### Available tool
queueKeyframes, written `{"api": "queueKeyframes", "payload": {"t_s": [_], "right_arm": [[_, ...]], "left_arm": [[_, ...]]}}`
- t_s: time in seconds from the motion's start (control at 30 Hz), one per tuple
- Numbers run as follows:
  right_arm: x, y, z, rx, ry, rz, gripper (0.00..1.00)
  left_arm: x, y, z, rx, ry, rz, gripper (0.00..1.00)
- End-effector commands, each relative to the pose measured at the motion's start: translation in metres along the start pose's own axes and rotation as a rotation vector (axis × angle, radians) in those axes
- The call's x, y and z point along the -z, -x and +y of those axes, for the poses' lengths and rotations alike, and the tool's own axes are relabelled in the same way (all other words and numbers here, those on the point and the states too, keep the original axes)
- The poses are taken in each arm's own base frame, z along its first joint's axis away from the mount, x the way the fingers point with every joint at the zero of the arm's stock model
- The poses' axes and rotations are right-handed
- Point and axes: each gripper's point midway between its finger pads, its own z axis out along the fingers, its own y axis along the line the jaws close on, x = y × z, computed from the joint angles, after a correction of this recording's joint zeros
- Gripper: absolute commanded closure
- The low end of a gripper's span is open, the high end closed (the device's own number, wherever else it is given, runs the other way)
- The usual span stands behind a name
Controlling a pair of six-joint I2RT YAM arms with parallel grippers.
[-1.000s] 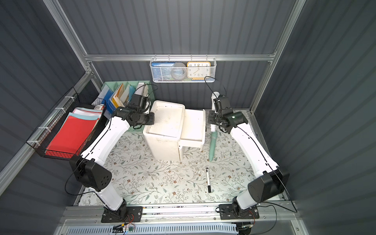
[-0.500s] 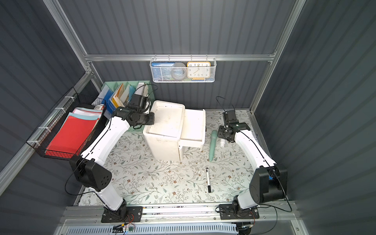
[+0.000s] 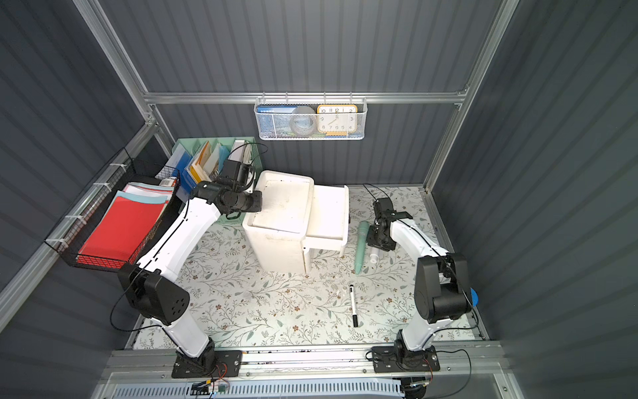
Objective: Take the microphone out of the drawer
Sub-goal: Place the microphone at the center of the board.
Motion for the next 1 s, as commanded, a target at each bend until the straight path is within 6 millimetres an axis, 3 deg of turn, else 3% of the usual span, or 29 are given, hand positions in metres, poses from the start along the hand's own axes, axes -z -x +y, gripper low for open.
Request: {"api": "queueKeyframes", "payload": {"t_s": [0.0, 0.57, 0.83, 0.97], "right_arm": [[-0.010, -0.004, 0.000, -0.013, 0.012, 0.022, 0.89], [-0.051, -0.037, -0.013, -0.027, -0.042, 0.156, 0.89], [-0.060, -0.048, -0.017, -0.038, -0.056, 0.193, 0.85], [-0.061, -0.050, -0.017, -0.043, -0.052, 0.199, 0.78]], "left_arm": [[0.007, 0.029, -0.001, 0.111, -0.040, -0.117, 0.95], [0.008, 0.035, -0.003, 0.113, -0.049, -0.128, 0.95], [0.008, 0.037, -0.003, 0.114, -0.050, -0.130, 0.95], [0.007, 0.037, -0.003, 0.113, -0.049, -0.129, 0.95]]}}
